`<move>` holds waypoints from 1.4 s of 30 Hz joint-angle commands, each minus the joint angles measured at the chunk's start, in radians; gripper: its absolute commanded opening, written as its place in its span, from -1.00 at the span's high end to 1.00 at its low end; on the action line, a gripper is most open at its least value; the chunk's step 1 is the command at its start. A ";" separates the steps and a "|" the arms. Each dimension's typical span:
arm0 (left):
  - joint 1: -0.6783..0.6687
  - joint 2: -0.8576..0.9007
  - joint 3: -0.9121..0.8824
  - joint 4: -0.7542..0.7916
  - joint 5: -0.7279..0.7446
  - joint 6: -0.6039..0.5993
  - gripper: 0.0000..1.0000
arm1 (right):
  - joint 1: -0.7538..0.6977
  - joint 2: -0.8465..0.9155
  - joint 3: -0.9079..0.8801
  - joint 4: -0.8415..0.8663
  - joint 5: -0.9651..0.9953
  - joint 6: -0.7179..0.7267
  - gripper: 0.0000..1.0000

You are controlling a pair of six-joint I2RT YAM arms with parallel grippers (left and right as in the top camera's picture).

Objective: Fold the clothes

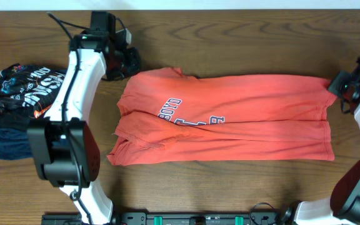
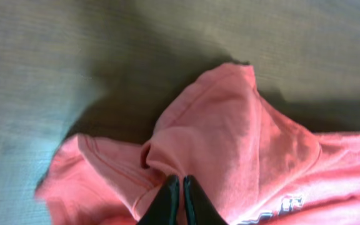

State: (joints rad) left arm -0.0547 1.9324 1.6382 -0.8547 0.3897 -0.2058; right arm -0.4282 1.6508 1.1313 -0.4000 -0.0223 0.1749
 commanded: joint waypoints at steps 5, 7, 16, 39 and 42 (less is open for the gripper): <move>0.004 -0.070 0.022 -0.187 0.003 0.004 0.88 | -0.006 -0.084 0.009 -0.241 0.019 0.005 0.98; 0.004 -0.070 0.022 -0.251 0.002 0.004 0.88 | -0.006 -0.090 0.009 -0.309 0.027 0.029 0.98; 0.004 -0.070 0.012 -0.452 -0.161 0.015 0.88 | -0.014 -0.090 0.009 -0.434 0.106 0.056 0.98; 0.003 -0.070 -0.303 -0.481 -0.166 0.018 0.88 | -0.059 -0.087 -0.002 -0.537 0.259 0.102 0.98; 0.003 -0.070 -0.333 -0.479 -0.167 0.018 0.88 | -0.059 -0.087 -0.002 -0.542 0.258 0.102 0.98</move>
State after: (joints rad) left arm -0.0540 1.8797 1.3289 -1.3293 0.2363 -0.2043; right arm -0.4740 1.5822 1.1320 -0.9394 0.1986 0.2592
